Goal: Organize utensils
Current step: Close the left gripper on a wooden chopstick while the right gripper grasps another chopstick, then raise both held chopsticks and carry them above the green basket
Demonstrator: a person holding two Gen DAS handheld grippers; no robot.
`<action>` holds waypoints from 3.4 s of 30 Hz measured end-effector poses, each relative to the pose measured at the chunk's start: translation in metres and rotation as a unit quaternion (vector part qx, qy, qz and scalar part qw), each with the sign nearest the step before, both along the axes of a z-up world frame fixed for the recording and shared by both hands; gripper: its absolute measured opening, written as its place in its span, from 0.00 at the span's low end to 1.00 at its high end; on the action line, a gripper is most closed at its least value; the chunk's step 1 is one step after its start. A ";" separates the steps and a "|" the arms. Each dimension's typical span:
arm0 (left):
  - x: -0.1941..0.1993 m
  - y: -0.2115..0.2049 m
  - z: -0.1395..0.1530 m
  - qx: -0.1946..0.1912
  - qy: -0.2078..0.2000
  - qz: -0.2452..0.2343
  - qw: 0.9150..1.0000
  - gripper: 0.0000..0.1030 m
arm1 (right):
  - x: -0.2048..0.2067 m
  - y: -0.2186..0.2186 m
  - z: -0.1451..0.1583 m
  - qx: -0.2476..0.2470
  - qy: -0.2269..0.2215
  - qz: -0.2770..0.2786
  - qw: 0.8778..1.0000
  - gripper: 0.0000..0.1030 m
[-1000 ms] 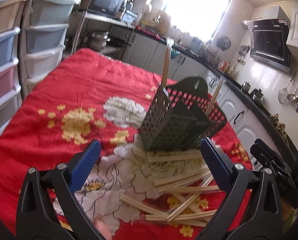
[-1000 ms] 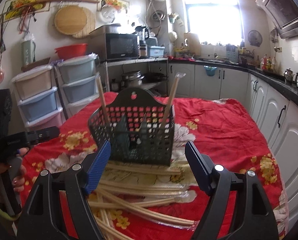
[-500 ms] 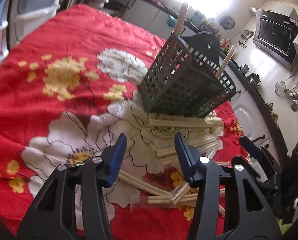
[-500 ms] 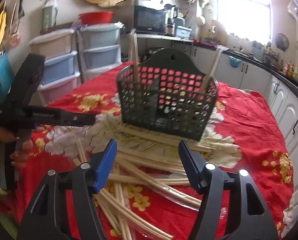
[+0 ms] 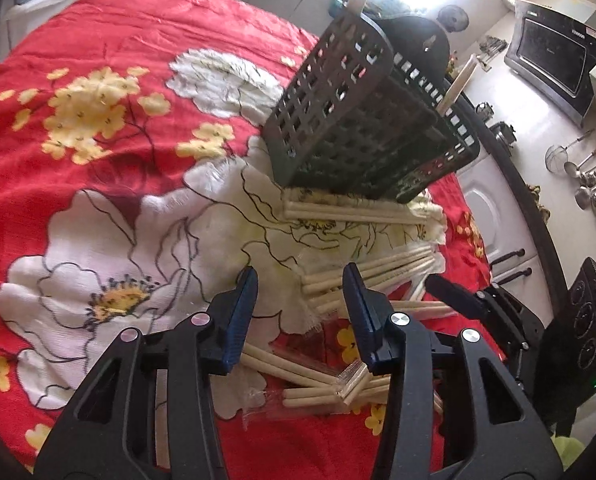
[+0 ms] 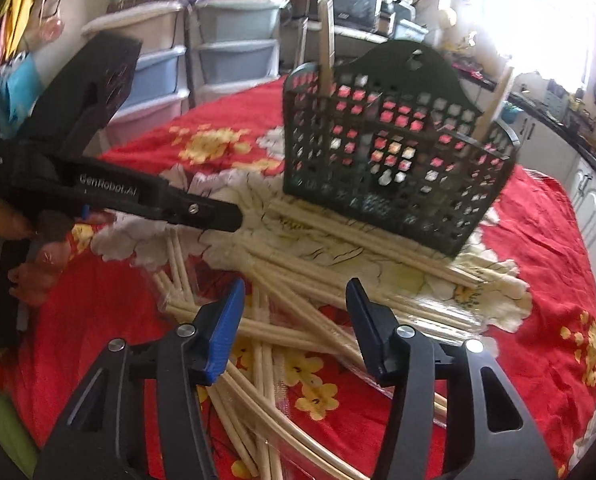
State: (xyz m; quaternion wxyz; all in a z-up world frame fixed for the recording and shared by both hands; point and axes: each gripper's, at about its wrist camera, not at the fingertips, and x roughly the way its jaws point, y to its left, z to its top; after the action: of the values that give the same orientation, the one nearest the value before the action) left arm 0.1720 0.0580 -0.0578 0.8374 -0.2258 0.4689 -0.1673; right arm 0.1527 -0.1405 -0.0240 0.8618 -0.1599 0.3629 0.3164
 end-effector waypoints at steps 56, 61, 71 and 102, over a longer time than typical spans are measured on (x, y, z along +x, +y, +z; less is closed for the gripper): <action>-0.003 -0.001 0.096 -0.045 -0.133 -0.022 0.990 0.00 | 0.015 -0.056 0.069 0.112 -0.073 -0.073 0.988 0.06; -0.009 -0.011 0.116 -0.029 -0.166 -0.029 0.985 0.00 | 0.012 -0.064 0.081 0.128 -0.088 -0.085 0.984 0.06; -0.021 -0.026 0.144 0.002 -0.215 -0.038 0.976 0.00 | 0.005 -0.076 0.099 0.151 -0.111 -0.102 0.977 0.06; -0.033 -0.041 0.238 -0.017 -0.330 -0.053 0.943 0.00 | 0.004 -0.106 0.182 0.222 -0.209 -0.125 0.944 0.06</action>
State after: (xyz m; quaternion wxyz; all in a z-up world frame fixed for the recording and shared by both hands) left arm 0.1386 0.0169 0.1805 0.9312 -0.1468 0.1751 -0.2839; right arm 0.1571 -0.2462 0.1582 0.9644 0.0198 0.1123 0.2387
